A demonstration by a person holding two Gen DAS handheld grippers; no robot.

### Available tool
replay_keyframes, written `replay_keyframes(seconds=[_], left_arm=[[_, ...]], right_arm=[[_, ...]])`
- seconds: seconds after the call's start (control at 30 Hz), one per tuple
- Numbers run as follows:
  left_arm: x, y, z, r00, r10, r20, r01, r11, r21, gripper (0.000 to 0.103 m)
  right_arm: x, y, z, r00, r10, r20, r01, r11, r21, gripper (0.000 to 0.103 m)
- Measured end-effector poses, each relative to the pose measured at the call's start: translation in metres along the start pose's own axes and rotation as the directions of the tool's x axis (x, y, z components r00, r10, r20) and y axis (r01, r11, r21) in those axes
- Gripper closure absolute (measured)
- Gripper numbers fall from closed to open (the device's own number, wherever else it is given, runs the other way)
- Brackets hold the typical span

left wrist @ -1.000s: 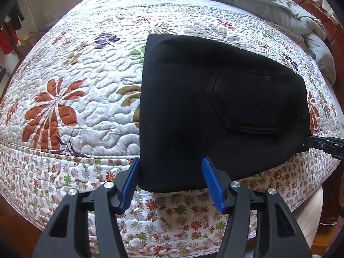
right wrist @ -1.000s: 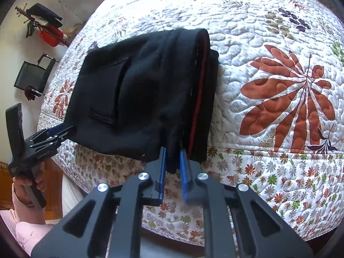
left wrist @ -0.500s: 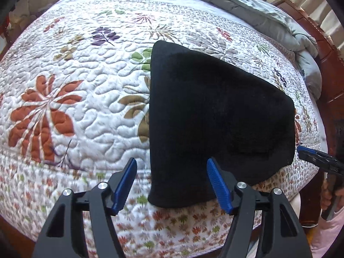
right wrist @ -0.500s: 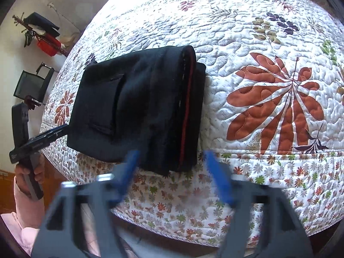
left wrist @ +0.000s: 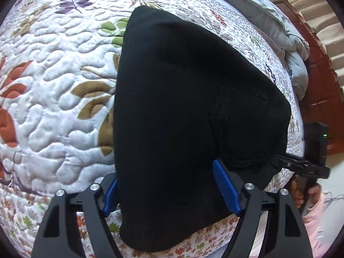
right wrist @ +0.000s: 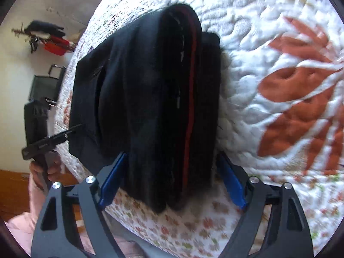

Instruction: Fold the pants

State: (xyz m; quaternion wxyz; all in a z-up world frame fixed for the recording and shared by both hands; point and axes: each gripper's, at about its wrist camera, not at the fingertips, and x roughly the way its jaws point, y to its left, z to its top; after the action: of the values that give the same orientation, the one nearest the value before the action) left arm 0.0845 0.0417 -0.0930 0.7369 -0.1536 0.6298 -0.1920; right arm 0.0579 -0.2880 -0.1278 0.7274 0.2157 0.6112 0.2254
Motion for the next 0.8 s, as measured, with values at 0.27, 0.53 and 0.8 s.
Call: replay_keyframes(seconds=[0.27,0.53,0.8], left_arm=[[-0.008,-0.004,-0.004,0.999,-0.018,0.034,0.019,0.999,-0.034,0.048],[-0.034,-0.007,-0.008,0.985,-0.094,0.141,0.108,0.99,-0.09,0.075],[-0.065,-0.043,0.033,0.955,-0.167,0.246,0.175,0.984,-0.013,0.076]], right_arm=[[-0.015,0.002,-0.002,0.996,0.081,0.046,-0.081,0.997,0.004,0.061],[-0.057,0.049,-0.002,0.988,0.061,0.142,-0.043,0.991,-0.124,0.068],[-0.103,0.053,0.035,0.97,0.007,0.244,0.035,0.985,-0.17,0.068]])
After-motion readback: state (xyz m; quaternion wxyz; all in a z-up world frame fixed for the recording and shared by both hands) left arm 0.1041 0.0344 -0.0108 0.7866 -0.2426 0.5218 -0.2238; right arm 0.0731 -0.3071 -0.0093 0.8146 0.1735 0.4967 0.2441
